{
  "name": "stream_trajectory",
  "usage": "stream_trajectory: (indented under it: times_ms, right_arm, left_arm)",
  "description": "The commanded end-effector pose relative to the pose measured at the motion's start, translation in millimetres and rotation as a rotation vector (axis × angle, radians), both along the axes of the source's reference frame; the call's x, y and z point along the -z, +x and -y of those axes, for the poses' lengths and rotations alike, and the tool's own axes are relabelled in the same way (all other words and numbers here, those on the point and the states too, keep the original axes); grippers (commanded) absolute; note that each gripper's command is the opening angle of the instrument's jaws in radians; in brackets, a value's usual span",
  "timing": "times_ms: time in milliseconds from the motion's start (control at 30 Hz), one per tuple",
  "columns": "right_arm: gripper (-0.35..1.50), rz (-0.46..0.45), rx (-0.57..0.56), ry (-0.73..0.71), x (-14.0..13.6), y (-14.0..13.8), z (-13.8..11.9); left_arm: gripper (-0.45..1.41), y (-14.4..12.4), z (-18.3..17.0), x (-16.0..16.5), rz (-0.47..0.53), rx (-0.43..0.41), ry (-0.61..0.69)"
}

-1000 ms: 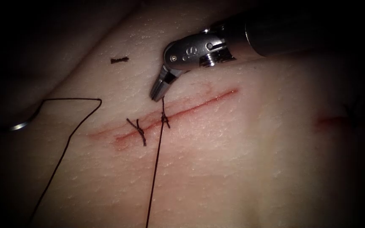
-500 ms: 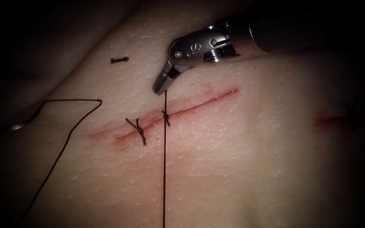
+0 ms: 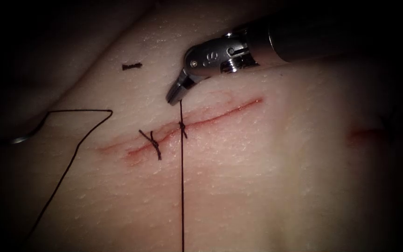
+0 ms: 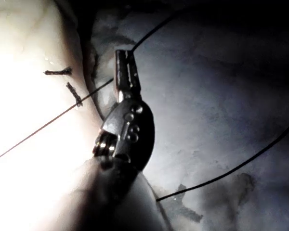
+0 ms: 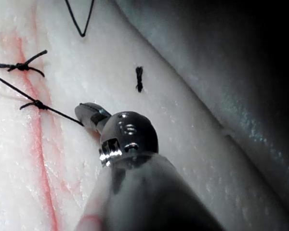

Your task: Wound Closure

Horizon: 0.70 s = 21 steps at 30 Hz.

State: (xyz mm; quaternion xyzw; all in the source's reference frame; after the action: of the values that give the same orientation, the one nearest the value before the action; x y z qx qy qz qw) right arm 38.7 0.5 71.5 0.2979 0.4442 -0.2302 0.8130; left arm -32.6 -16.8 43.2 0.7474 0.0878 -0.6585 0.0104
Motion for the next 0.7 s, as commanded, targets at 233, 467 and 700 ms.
stream_trajectory:
  times_ms: [233,467,700]
  right_arm:
    - [1.47,0.063,-0.245,0.073,2.8,-0.9,-1.7]
    - [1.47,0.093,-0.392,0.102,4.9,-4.8,-2.7]
    - [1.32,0.014,-0.480,0.117,7.4,-8.9,-0.3]
  left_arm:
    - [-0.45,1.9,-9.0,1.6,-0.039,0.096,-0.045]
    - [-0.45,4.3,-17.4,2.3,-0.061,0.150,-0.084]
    - [-0.45,5.7,-21.7,0.7,-0.093,0.180,-0.084]
